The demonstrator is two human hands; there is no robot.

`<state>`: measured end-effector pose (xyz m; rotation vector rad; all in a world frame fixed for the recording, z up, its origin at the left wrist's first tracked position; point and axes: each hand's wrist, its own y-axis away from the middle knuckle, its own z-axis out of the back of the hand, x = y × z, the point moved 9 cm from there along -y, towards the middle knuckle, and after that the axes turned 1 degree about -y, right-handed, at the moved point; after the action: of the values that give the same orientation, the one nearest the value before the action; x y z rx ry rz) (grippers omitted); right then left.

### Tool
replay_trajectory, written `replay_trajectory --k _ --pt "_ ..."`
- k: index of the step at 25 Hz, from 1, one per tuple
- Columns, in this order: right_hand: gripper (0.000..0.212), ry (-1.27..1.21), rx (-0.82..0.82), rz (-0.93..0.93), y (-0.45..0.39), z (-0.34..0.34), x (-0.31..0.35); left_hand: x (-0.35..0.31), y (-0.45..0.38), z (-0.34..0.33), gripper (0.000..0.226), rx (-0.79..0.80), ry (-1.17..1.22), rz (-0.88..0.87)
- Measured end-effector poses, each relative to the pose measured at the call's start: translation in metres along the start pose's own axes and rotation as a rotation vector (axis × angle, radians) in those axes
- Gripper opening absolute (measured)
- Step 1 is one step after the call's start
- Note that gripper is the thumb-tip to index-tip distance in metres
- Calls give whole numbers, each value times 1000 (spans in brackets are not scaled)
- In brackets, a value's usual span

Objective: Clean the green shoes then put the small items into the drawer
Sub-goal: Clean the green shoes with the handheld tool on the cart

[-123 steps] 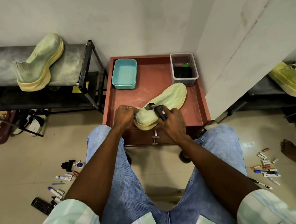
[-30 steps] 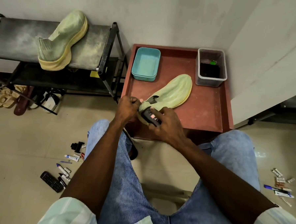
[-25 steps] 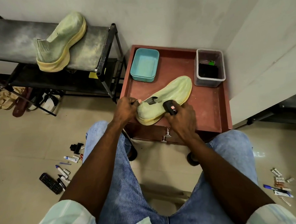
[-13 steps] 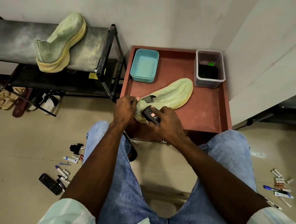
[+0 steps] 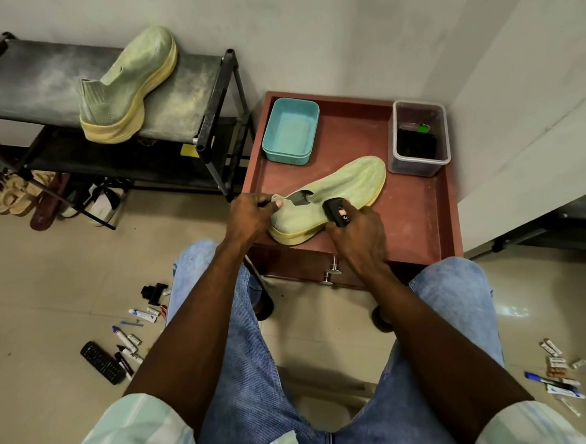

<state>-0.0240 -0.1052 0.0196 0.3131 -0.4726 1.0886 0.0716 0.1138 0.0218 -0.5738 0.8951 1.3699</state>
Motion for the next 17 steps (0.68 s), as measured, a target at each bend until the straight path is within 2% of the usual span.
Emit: replay_trajectory --k 4,5,8,9,10,12,14,15,17 --pt "62 -34 195 350 35 -38 59 6 -5 1 19 -11 22 82" --pt "62 -5 193 369 31 -36 57 6 -5 1 18 -14 11 85" --pt "59 17 33 39 -2 -5 3 7 -6 1 19 -10 13 85" --pt "60 -2 -1 -15 -3 0 -3 6 -6 1 19 -7 24 86" --pt "60 -35 13 13 0 -4 5 5 -6 0 19 1 31 85" --pt "63 -59 111 237 22 -29 46 5 -7 -2 18 17 35 85" --pt "65 -8 185 348 33 -42 58 5 -5 -2 18 19 30 76" --pt "64 9 166 303 23 -35 47 4 -5 -2 18 15 20 63" --pt "61 -1 51 61 -2 -10 4 1 -3 -2 20 9 7 37"
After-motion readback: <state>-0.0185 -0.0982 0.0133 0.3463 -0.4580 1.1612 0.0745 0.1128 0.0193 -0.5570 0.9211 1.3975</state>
